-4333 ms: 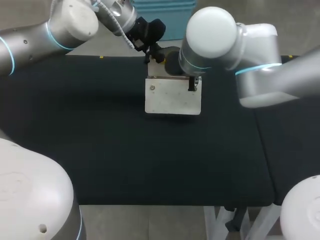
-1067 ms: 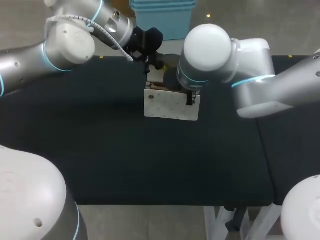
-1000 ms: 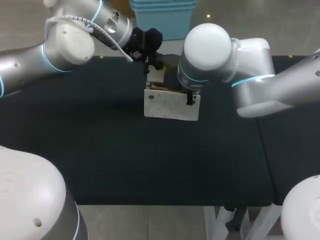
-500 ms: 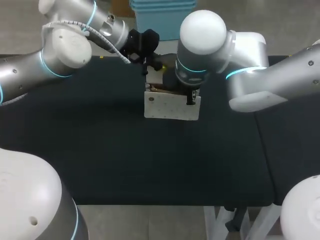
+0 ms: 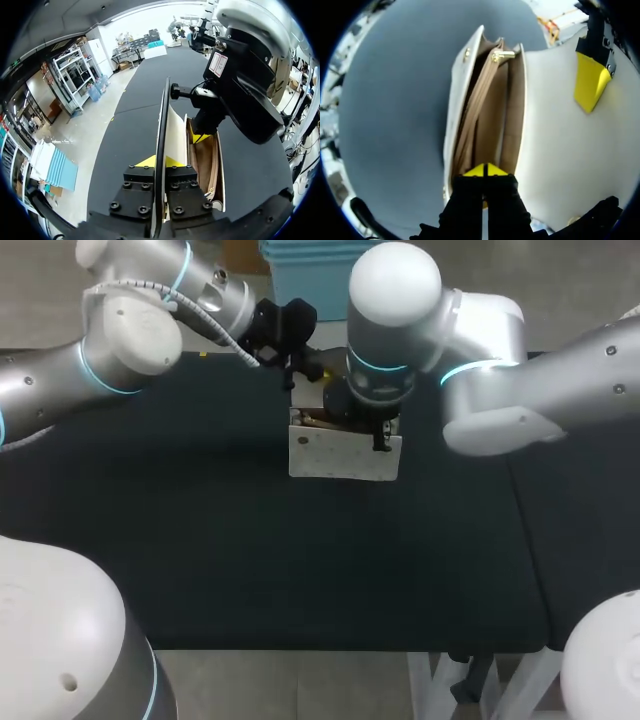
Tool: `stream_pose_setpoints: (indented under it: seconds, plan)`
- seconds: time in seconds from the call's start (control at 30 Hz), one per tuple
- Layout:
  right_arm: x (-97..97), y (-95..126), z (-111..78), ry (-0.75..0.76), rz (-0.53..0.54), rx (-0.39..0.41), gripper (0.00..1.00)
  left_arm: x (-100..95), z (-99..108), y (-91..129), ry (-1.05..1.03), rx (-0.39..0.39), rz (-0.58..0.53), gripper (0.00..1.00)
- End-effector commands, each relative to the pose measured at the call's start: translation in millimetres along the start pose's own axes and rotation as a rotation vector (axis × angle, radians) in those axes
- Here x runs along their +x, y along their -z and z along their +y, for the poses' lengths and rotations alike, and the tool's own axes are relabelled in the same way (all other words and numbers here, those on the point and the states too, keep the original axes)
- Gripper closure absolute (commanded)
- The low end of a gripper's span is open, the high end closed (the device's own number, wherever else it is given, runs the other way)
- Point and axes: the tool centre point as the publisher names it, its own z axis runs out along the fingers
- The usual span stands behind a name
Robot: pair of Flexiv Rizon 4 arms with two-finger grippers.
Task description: Pick up the bag, open it, inspect its contents, close it, and place it on the opposite side
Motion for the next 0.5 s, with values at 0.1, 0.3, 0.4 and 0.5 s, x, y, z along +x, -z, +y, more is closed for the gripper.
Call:
stream_pose_setpoints:
  seconds: [0.1,0.3,0.4,0.5]
  plan:
    - [-1.6,-9.4,4.8,0.015,0.082,0.003,0.96,-0.2,3.1,-0.9,-0.001,0.007,0.0,1.0]
    - [0.9,-12.2,6.9,0.015,0.103,-0.004,0.57,-1.0,5.5,-1.2,0.009,0.012,0.005,1.0]
    - [2.0,-12.8,7.1,0.008,0.112,-0.006,0.0,-1.1,5.8,-1.2,0.01,0.012,0.006,1.0]
    - [3.6,-14.1,7.1,0.004,0.12,-0.006,0.0,-1.1,5.8,-1.2,0.01,0.012,0.006,1.0]
